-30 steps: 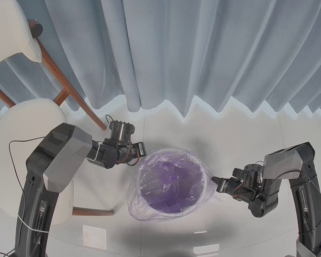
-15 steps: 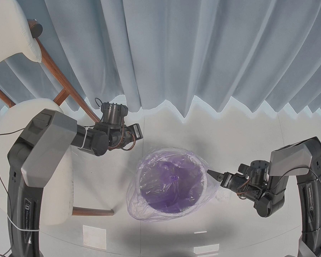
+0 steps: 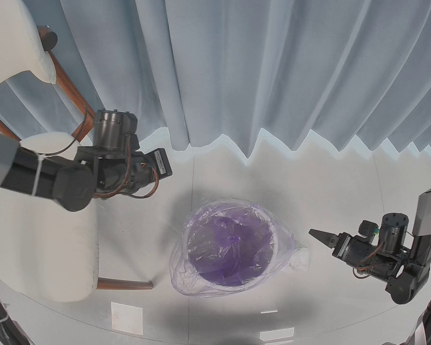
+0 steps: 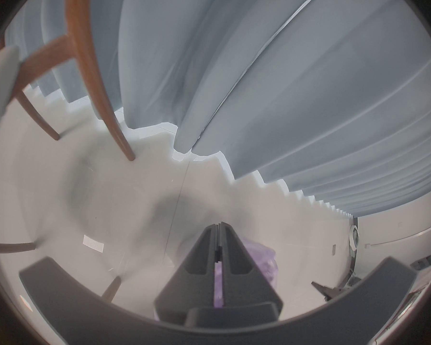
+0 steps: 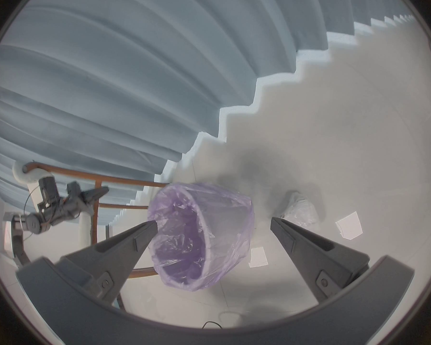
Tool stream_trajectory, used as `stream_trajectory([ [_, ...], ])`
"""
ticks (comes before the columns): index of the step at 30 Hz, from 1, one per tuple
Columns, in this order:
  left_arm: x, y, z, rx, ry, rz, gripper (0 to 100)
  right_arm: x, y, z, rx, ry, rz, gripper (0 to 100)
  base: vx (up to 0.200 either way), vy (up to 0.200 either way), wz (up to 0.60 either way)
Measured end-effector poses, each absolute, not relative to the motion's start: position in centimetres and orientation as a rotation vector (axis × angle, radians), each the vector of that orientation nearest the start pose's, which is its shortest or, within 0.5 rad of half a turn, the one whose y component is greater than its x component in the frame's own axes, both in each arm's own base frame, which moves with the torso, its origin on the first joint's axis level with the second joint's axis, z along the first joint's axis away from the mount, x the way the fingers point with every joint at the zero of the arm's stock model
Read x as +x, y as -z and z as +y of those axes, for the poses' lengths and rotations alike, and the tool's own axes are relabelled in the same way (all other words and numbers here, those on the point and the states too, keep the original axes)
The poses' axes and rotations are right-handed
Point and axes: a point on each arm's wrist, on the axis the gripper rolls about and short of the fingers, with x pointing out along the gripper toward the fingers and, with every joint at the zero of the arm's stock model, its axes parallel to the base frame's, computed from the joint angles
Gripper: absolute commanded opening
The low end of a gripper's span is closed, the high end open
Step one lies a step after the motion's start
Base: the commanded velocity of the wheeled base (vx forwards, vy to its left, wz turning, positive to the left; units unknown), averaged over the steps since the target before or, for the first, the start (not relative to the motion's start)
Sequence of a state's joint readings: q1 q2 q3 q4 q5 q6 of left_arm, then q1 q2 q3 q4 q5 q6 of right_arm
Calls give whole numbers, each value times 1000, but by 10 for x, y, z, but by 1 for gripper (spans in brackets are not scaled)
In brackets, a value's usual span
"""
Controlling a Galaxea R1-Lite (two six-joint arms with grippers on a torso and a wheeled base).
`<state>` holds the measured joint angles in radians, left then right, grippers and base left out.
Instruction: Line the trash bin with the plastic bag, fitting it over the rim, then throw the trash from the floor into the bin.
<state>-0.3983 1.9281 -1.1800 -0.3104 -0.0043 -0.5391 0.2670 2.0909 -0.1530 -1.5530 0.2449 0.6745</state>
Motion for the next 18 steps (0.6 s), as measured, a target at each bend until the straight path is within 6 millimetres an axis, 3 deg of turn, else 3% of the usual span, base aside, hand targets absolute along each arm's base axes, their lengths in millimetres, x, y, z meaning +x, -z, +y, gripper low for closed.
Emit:
stream_trajectory([
  [9, 255, -192, -115, -441, 293, 521, 0, 197, -75, 56, 691, -227, 422, 100, 0, 0, 0],
  [16, 215, -197, -90, -530, 285, 452, 0, 177, -86, 50, 745, -173, 454, 100, 0, 0, 0],
  [18, 206, -196, -82, -559, 268, 440, 0, 172, -90, 49, 771, -166, 454, 100, -200, -200, 0],
])
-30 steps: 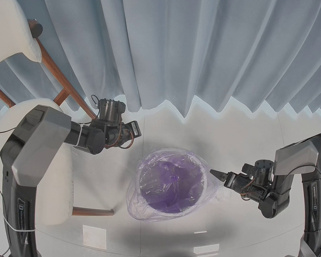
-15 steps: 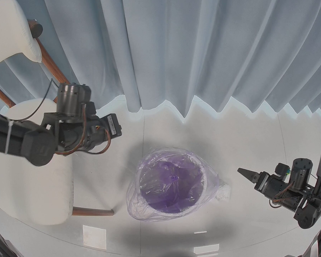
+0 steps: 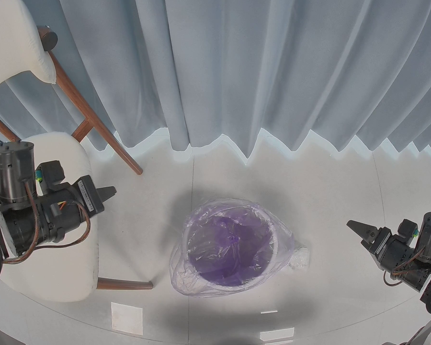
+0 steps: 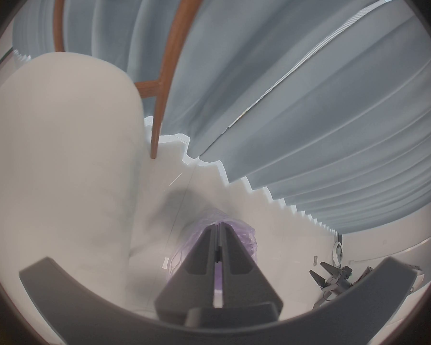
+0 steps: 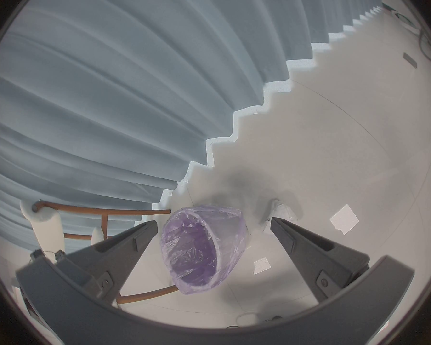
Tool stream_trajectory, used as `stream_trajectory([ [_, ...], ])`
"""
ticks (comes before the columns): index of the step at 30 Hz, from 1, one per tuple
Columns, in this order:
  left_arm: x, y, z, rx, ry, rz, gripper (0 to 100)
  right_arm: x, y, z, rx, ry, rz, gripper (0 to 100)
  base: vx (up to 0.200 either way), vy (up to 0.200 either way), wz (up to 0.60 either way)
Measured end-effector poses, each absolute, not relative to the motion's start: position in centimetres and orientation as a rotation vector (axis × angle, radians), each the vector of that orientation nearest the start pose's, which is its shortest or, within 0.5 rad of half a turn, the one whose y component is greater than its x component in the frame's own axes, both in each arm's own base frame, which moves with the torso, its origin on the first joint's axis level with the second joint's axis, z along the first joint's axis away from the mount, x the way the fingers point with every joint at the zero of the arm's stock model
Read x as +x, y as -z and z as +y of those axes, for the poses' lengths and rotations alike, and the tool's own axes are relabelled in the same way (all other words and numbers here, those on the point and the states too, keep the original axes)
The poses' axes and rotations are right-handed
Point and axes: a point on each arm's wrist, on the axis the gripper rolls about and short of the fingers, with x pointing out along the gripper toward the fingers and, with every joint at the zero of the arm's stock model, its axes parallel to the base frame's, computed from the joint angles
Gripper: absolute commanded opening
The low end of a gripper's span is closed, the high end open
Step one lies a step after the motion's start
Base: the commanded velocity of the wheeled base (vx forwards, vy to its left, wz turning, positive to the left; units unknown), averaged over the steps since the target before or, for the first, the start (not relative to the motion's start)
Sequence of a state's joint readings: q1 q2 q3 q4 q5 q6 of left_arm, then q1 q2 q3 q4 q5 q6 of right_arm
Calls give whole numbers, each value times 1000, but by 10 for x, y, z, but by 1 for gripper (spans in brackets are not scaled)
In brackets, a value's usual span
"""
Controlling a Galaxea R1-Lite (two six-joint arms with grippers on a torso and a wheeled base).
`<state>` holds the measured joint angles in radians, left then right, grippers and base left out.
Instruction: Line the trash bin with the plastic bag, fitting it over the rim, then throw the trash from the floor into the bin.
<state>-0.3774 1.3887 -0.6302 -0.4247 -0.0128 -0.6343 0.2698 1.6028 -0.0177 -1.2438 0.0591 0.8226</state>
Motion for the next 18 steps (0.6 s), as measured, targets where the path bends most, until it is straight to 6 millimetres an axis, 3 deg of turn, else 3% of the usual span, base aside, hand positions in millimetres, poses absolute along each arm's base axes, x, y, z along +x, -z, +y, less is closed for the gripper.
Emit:
stream_trajectory([
  [10, 183, -185, -67, -575, 245, 433, 0, 169, -88, 55, 772, -194, 490, 100, -200, -200, 0],
  [15, 179, -175, -74, -562, 281, 451, 0, 186, -78, 65, 760, -196, 525, 100, -200, -200, 0],
  [18, 177, -164, -83, -544, 312, 497, 0, 199, -72, 72, 747, -206, 545, 100, 0, 0, 0],
])
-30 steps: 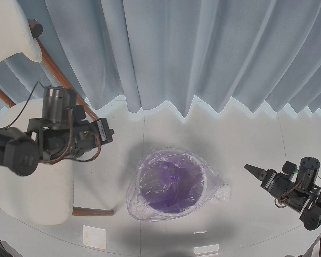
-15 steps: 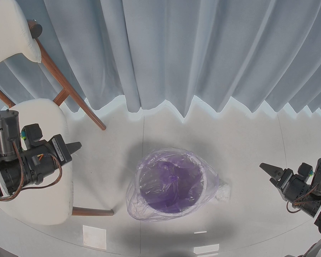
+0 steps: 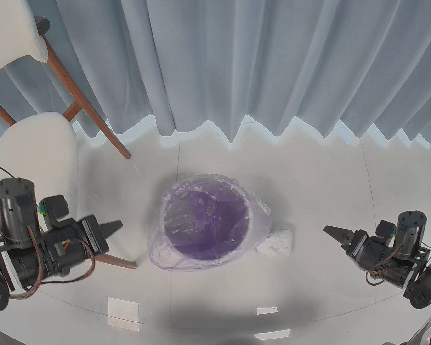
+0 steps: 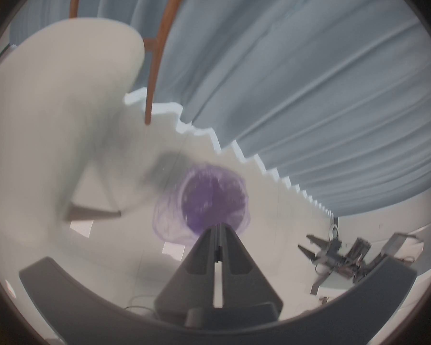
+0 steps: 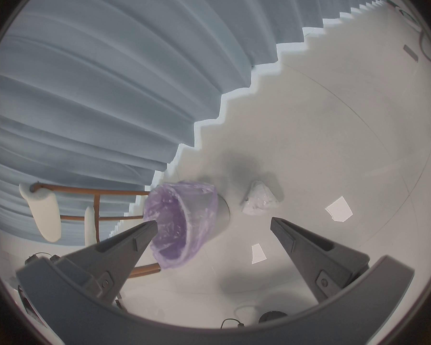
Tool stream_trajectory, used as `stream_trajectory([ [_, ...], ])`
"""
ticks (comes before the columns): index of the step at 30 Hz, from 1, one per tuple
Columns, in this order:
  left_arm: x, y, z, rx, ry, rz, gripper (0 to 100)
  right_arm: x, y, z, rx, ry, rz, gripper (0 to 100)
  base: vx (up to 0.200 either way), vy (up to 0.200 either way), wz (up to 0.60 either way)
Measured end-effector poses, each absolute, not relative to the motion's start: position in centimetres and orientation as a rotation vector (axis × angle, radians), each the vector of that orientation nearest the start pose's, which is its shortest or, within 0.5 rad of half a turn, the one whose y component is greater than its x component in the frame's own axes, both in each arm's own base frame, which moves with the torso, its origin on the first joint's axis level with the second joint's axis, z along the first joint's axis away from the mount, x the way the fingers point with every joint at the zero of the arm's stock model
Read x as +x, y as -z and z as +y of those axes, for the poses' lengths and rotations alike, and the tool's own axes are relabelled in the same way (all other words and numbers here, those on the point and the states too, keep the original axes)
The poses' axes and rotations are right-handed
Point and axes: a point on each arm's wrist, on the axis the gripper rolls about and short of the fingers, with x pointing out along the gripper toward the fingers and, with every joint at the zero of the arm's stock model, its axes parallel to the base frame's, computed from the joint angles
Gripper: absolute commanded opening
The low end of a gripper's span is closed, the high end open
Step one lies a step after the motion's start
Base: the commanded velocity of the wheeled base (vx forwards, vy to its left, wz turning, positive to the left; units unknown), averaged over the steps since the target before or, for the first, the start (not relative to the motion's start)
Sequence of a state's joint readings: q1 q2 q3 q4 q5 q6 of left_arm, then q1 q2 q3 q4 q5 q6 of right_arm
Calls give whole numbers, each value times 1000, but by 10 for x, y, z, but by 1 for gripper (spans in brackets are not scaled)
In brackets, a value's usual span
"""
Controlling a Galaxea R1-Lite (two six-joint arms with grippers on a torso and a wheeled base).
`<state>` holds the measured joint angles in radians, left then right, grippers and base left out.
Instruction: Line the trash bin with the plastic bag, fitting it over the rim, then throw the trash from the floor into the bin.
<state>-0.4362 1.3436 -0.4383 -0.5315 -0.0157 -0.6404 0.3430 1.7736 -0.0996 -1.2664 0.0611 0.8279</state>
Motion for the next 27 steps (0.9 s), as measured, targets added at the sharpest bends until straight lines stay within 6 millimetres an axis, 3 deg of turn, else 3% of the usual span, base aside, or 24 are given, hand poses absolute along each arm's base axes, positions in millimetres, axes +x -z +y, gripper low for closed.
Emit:
stream_trajectory([
  [8, 166, -118, -98, -464, 335, 701, 0, 227, -54, 104, 712, -271, 598, 100, 0, 0, 0],
  [15, 173, -85, -106, -404, 274, 829, 0, 250, -36, 132, 700, -323, 611, 100, 0, 0, 0],
  [23, 185, -63, -106, -383, 203, 882, 0, 268, -15, 166, 685, -391, 622, 100, 0, 0, 0],
  [27, 200, -58, -111, -413, 212, 819, 0, 276, -6, 174, 682, -399, 624, 100, 0, 0, 0],
])
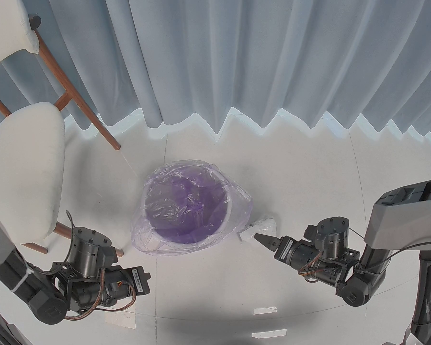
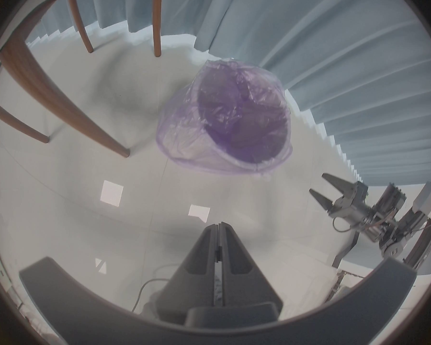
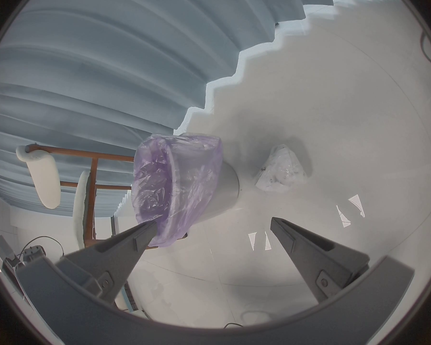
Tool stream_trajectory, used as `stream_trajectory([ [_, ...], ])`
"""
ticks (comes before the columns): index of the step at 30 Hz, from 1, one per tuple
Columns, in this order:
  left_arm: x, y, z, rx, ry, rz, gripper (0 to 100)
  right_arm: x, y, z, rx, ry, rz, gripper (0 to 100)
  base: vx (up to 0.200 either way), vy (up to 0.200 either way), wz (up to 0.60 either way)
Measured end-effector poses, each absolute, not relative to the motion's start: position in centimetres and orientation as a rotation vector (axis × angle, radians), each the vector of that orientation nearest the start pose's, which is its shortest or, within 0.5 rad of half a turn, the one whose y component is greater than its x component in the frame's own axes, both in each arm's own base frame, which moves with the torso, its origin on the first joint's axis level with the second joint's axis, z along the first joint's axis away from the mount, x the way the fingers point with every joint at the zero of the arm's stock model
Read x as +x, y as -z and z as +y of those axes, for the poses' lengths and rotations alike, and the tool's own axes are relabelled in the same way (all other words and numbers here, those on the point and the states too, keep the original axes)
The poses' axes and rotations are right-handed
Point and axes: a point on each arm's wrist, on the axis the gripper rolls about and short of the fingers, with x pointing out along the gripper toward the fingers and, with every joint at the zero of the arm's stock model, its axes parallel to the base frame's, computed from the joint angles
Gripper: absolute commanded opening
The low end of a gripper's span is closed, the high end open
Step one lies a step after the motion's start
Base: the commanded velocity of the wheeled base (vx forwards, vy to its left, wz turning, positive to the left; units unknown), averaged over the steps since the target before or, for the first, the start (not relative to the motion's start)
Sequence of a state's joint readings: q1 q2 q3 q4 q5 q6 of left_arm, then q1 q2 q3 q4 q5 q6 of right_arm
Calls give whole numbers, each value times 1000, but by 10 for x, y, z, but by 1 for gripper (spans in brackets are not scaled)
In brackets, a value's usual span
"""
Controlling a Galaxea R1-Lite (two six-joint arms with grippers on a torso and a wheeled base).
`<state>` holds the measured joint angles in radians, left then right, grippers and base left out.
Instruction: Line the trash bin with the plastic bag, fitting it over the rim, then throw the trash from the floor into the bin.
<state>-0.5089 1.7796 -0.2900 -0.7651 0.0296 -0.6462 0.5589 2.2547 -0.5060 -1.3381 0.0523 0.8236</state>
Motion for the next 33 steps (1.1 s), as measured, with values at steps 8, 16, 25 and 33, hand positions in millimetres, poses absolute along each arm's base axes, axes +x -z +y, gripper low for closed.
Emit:
stream_trajectory([
  [8, 228, -34, -116, -460, 211, 708, 0, 296, 6, 186, 686, -383, 593, 100, 0, 0, 0],
  [16, 232, -12, -114, -473, 139, 738, 100, 308, 12, 193, 691, -379, 575, 100, 0, 0, 0],
  [25, 240, -5, -117, -580, 95, 734, 100, 319, 19, 198, 694, -379, 570, 100, 0, 0, 0],
  [33, 251, 4, -117, -636, 50, 724, 100, 333, 22, 207, 696, -382, 565, 100, 0, 0, 0],
])
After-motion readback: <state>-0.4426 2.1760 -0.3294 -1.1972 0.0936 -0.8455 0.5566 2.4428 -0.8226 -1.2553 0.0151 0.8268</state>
